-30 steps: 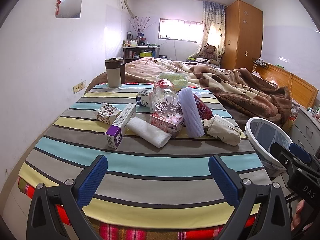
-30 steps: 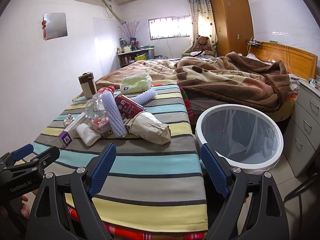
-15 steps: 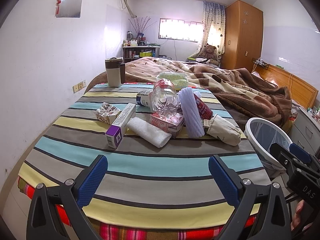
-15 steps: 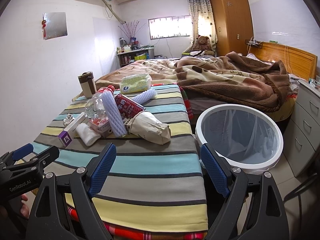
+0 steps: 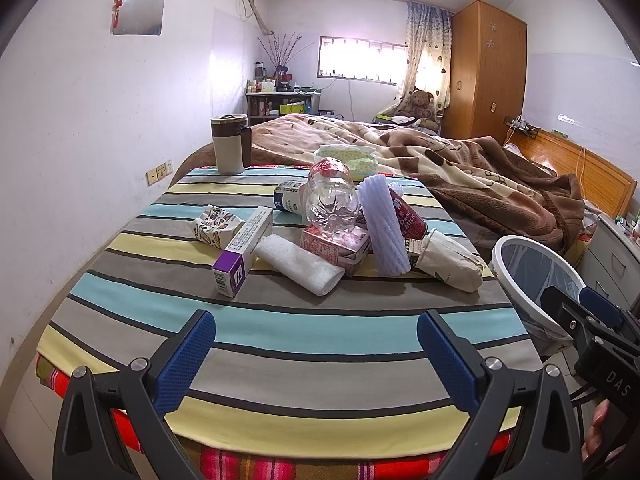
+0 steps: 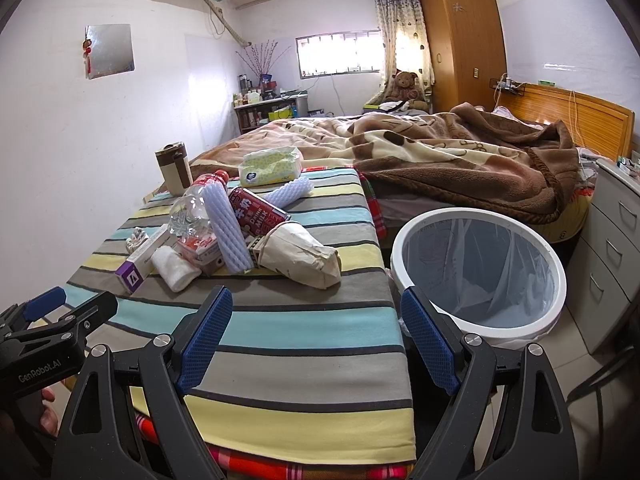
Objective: Collect trash
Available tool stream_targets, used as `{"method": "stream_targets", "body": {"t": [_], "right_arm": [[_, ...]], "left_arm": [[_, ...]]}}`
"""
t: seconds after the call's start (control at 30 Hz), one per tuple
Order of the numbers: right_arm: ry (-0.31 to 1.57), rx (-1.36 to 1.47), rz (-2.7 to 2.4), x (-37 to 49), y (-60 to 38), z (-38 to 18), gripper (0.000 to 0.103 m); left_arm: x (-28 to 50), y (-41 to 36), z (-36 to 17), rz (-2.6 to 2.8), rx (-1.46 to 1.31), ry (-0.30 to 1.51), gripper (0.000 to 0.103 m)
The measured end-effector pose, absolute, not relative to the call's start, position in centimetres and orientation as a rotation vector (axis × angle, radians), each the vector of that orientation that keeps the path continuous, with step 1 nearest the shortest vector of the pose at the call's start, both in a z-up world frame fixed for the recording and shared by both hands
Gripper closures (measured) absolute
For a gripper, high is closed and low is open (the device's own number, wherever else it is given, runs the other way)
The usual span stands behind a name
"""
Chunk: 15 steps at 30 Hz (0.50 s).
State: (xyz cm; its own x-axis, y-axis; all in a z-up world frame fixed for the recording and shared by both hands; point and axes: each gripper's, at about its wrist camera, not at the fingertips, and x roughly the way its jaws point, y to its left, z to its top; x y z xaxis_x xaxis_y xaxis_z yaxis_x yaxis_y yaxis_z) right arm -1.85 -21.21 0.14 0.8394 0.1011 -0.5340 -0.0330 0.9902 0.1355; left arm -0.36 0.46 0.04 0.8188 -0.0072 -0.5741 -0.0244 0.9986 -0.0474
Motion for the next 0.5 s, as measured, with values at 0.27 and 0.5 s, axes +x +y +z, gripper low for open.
{"method": "stream_targets", "body": {"t": [0.27,0.5], "right_arm": [[0.585,0.121,0.071,-1.3,-21.3,-0.2,0.015],[0.599,0.082,0.081,1.1,-21.8,-0.9,0.015]], "left_arm": [[0.1,0.8,-0.1,0.010,-0.057,0.623,0.000],[2.2,2.2,-1.1,-0.019,-0.107,0.675,0.000]]}}
